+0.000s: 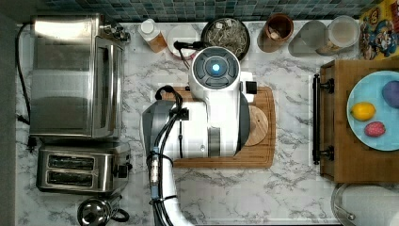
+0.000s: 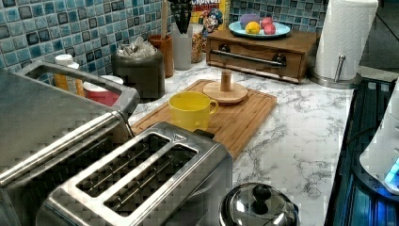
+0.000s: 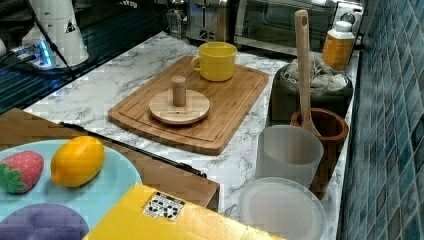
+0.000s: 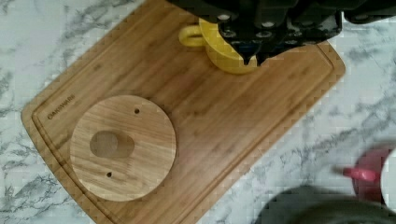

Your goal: Get a tea bag.

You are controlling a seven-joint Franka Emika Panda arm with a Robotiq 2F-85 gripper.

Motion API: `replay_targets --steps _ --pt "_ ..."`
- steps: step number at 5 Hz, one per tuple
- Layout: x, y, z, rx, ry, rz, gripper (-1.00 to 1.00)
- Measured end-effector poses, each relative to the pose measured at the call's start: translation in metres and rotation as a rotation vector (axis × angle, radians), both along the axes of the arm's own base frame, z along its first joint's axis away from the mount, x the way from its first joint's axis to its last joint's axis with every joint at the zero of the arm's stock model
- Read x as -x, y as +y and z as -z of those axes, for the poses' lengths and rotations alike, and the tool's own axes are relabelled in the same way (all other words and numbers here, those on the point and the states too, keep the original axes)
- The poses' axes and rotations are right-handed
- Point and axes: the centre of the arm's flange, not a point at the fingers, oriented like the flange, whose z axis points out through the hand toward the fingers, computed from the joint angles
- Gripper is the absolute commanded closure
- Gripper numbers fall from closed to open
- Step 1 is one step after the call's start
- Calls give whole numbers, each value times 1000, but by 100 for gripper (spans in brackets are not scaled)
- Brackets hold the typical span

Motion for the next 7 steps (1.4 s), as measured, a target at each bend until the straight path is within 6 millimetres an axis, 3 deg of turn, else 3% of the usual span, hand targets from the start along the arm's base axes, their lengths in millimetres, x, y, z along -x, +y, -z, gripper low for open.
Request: replay_targets --steps 1,2,4,7 --pt "-10 -4 -4 42 -93 55 100" --pt "-15 -8 -8 57 -136 59 -100" --pt "-33 -14 0 73 -205 54 -100" --pt "-47 -16 31 73 -216 139 -100"
